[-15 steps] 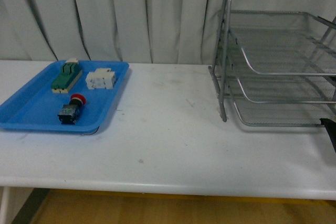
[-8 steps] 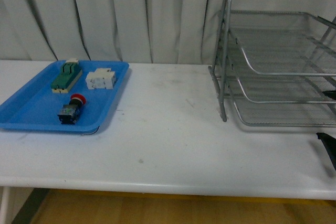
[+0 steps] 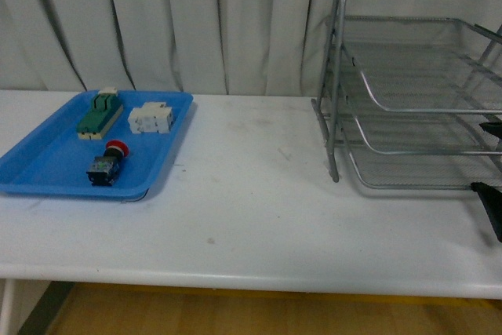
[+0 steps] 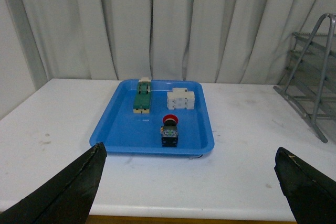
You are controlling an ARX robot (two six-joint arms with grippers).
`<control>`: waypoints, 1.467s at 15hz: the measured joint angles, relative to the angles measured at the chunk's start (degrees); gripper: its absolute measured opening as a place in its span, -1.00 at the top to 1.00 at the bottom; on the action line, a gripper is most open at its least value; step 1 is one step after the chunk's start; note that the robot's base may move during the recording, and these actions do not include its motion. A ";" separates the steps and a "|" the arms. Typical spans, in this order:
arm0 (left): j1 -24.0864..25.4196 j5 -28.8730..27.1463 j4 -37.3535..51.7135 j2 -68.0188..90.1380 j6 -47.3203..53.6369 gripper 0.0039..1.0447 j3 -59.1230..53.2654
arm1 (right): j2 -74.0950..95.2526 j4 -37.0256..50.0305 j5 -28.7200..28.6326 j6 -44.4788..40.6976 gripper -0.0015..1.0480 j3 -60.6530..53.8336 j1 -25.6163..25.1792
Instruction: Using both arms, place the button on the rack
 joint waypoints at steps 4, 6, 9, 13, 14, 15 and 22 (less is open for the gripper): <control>0.00 0.00 -0.02 0.00 0.00 -0.88 0.00 | 0.42 -0.81 0.11 -0.33 -0.71 1.25 0.04; 0.00 0.00 0.00 0.00 0.00 -0.88 0.00 | 1.33 -2.14 0.39 -1.33 -0.26 3.21 0.11; 0.00 0.00 0.00 0.00 0.00 -0.88 0.00 | 1.77 -2.93 0.87 -1.55 0.41 5.05 0.11; 0.00 0.00 -0.02 0.00 0.00 -0.88 0.00 | 2.21 0.35 1.05 4.24 0.92 3.67 -0.04; 0.00 0.00 0.00 0.00 0.00 -0.88 0.00 | 1.88 0.98 1.01 5.11 0.93 2.03 -0.24; 0.00 -0.02 0.00 0.00 0.00 -0.88 0.00 | 1.01 1.09 0.76 5.20 0.93 0.11 -0.52; 0.00 0.00 0.00 0.00 0.02 -0.88 0.00 | -8.90 1.64 -1.86 4.74 0.93 -19.04 -3.89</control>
